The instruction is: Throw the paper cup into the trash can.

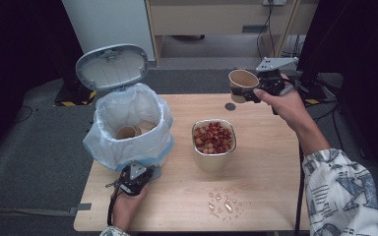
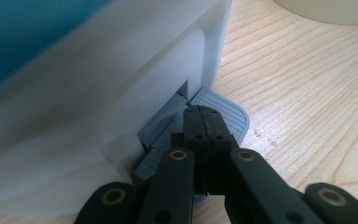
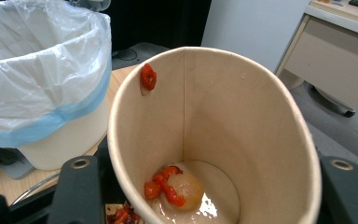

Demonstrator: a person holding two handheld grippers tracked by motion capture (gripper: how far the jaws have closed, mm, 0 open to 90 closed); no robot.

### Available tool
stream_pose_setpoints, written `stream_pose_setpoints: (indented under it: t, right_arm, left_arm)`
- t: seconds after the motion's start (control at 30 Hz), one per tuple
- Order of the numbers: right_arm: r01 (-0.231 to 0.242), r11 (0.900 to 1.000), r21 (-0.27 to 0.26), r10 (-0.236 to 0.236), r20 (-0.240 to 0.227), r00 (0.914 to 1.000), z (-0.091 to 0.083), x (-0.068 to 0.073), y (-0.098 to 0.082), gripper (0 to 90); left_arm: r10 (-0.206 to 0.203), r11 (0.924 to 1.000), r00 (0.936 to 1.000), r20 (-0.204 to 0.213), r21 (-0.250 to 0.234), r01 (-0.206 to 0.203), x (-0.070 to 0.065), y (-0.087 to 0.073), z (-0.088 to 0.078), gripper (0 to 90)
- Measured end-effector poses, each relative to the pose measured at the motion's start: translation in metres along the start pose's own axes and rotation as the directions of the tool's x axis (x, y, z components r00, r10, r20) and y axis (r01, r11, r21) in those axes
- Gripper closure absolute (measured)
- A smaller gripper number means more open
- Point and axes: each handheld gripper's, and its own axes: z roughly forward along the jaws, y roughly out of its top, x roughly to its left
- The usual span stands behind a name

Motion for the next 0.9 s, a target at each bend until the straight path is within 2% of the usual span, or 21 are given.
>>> stream_pose_setpoints:
  t: [0.63,0.9]
  right_arm:
    - [0.001,1.000,-0.005,-0.002,-0.044,0.9990,0.013,0.012,0.014,37.0]
    - [-0.008,1.000,-0.011,0.007,-0.083,0.9966,0.024,0.019,0.021,37.0]
  left_arm:
    - [0.001,1.0000,1.0000,-0.001,0.001,-0.001,0.000,0.000,0.000,89.2]
    - [0.001,1.0000,1.0000,-0.001,0.001,-0.001,0.000,0.000,0.000,89.2]
